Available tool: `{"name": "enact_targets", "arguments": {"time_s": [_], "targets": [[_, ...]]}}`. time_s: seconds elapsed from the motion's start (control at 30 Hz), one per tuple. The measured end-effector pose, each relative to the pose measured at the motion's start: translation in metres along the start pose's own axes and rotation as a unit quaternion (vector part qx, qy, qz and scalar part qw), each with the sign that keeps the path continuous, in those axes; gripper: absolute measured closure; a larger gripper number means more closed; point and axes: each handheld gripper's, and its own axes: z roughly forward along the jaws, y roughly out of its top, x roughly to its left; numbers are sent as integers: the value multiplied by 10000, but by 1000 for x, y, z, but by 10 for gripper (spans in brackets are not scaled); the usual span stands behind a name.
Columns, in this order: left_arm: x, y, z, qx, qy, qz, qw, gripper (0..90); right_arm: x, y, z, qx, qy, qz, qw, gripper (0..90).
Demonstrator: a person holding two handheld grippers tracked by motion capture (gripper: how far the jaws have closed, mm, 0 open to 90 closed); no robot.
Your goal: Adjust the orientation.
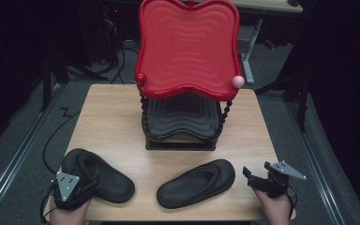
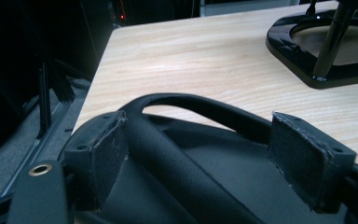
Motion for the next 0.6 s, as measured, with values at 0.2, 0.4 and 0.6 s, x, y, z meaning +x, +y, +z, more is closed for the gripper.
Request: {"name": "enact_targets", "arguments": {"time_s": [0.2, 0.4, 0.6], "targets": [[4, -4, -5, 20, -49, -145, 9999, 184, 9, 3, 4, 10, -19, -68, 10000, 50], [-1, -6, -6, 100, -183, -231, 9995, 184, 12, 2, 4, 40, -48, -56, 10000, 57], [-2, -12, 10, 542, -66, -382, 9978, 190, 13, 1, 10, 125, -55, -65, 9999, 61]]}}
